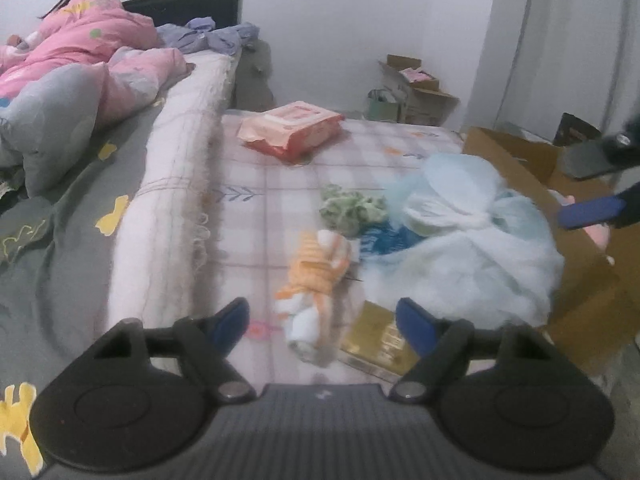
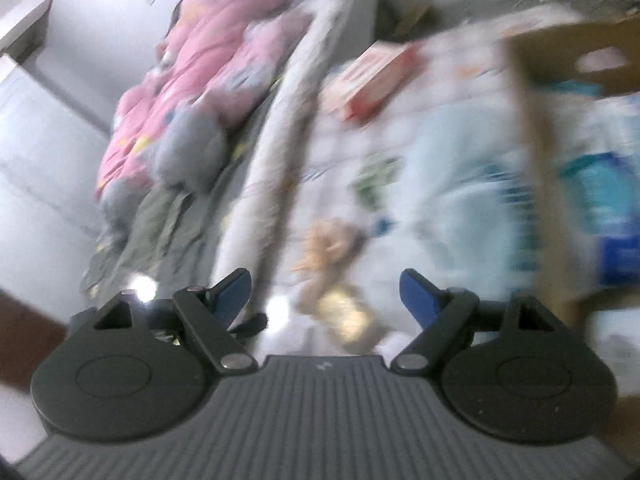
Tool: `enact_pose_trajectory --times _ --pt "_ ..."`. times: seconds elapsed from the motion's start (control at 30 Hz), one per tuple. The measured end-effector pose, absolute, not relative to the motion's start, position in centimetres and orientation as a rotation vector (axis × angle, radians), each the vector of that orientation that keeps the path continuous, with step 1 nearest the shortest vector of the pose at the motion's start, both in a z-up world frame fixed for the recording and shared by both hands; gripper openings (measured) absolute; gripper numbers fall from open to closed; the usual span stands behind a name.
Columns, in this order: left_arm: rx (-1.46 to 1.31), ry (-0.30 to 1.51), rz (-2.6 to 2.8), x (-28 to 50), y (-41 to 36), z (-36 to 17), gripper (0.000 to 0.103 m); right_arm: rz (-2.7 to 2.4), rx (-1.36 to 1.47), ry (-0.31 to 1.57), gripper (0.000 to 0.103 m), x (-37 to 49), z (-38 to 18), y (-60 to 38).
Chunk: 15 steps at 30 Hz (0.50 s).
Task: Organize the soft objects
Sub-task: 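Return the right gripper to the pile over the orange-striped towel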
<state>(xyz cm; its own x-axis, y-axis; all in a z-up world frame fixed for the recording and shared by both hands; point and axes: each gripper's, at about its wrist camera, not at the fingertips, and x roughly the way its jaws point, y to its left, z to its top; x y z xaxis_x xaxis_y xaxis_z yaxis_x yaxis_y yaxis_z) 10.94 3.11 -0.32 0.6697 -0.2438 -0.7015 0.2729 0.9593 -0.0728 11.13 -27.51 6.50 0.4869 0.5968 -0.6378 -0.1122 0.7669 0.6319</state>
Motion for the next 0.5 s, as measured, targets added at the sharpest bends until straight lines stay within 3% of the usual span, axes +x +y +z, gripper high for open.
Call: enact_pose_trajectory --times 0.07,0.23,0.5 --pt "0.04 0.803 -0.295 11.8 3.3 -0.9 0.079 0.496 0.568 1.022 0.081 13.3 5.6 -24.8" --pt "0.028 0.885 -0.286 13.9 3.2 -2.7 0.062 0.465 0.542 1.189 0.077 18.8 1.9 -19.2" --pt "0.02 0.952 -0.296 15.5 3.1 -5.1 0.051 0.36 0.457 1.345 0.077 23.4 -3.1 -14.5"
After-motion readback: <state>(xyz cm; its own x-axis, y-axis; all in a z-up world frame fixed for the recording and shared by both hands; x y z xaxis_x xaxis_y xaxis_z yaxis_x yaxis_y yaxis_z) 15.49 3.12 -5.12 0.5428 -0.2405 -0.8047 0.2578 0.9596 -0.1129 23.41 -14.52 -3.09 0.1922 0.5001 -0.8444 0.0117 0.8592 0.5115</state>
